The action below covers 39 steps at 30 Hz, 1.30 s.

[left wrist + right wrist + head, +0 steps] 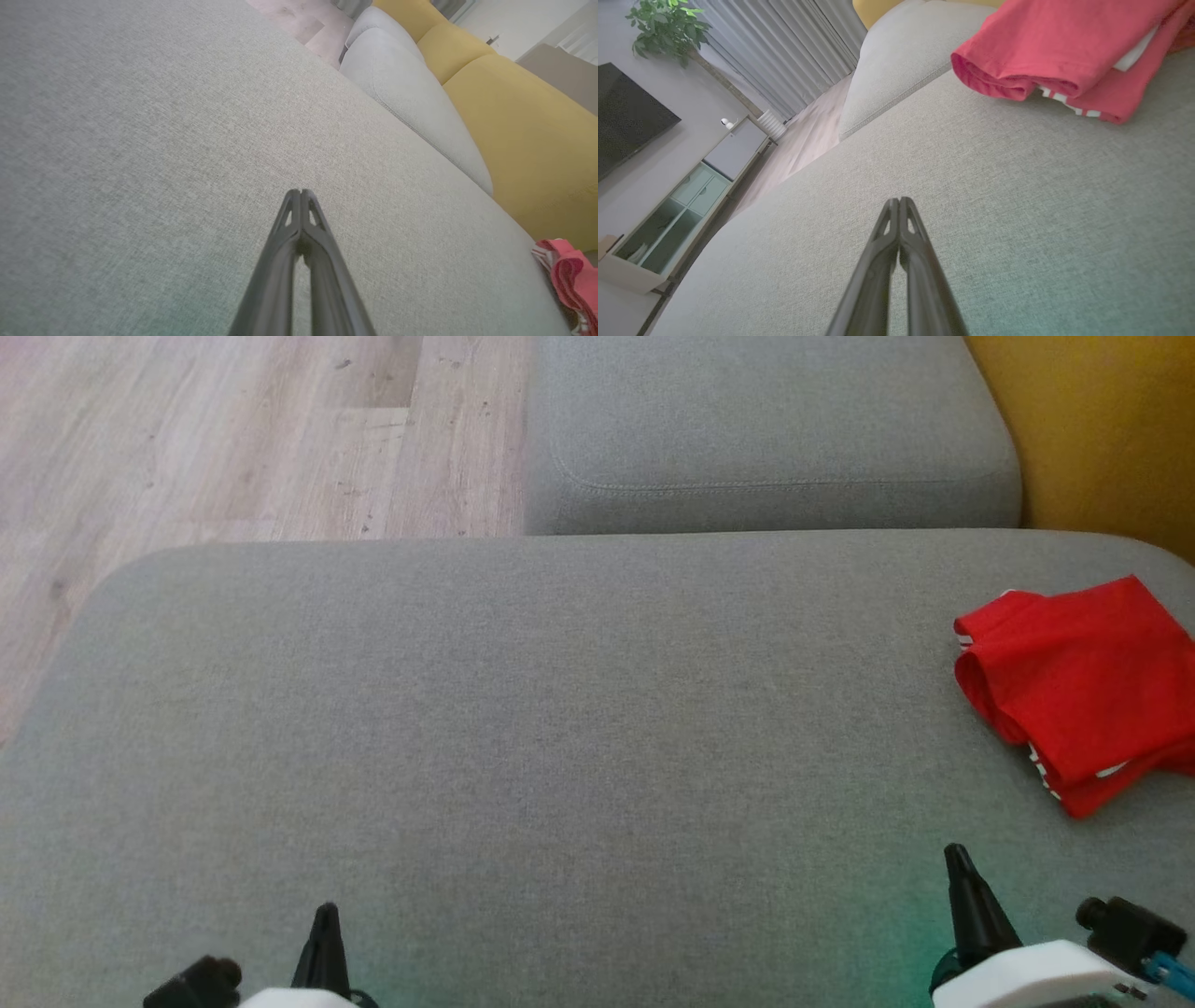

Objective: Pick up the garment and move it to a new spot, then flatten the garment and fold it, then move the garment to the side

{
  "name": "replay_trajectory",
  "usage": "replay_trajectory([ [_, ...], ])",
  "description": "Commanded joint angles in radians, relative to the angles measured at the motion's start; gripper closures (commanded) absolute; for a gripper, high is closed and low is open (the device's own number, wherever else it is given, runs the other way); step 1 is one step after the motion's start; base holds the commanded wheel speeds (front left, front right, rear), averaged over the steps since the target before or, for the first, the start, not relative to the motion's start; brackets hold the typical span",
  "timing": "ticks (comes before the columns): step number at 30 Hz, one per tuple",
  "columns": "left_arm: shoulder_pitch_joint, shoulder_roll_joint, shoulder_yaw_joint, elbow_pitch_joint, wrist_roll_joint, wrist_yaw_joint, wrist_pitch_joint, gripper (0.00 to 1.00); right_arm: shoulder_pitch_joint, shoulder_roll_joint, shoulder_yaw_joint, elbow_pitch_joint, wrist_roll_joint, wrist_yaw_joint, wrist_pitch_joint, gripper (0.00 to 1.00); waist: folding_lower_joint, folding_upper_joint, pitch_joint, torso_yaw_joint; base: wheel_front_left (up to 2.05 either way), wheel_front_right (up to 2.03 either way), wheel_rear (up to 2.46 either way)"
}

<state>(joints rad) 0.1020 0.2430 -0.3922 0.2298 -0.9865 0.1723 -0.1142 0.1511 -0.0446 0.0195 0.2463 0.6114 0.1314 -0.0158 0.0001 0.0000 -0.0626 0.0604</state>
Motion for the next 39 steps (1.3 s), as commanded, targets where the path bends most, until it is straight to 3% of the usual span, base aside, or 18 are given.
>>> replay_trajectory([
  [1,-0.06,0.002,0.037,-0.021,-0.021,-0.015,0.005,1.0,-0.056,-0.013,-0.004,-0.027,0.036,0.0,0.002,1.0,0.0,0.0,0.001,-0.001,0.0,0.0,0.0],
  [39,-0.124,-0.079,0.235,-0.006,-0.285,-0.139,0.097,1.0,-0.142,-0.018,-0.048,-0.017,0.46,0.0,0.048,1.0,-0.0001,0.0,0.029,-0.027,0.0,0.0,0.0],
])
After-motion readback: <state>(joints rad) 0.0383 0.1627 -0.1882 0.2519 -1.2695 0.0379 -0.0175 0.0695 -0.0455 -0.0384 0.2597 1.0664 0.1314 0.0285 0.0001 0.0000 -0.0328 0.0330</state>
